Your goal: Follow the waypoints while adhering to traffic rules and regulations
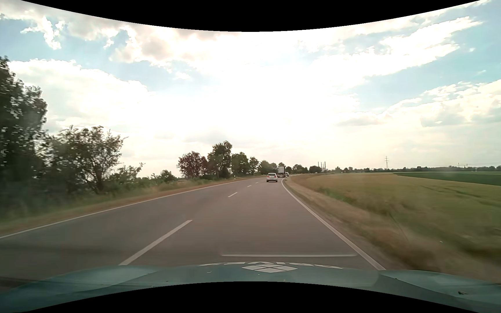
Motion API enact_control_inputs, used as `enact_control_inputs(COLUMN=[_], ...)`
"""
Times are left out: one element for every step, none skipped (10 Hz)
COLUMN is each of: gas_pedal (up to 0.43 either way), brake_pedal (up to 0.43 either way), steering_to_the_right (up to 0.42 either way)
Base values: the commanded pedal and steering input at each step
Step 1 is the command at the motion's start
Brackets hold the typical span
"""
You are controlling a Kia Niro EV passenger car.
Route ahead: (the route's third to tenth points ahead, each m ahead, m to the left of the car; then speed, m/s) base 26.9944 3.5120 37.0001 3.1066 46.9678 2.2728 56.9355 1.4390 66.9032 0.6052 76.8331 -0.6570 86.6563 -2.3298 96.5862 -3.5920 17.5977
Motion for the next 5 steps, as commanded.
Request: enact_control_inputs(gas_pedal=[0.209, 0.209, 0.209, 0.209, 0.209], brake_pedal=[0.0, 0.0, 0.0, 0.0, 0.0], steering_to_the_right=[0.008, 0.008, 0.008, 0.008, 0.008])
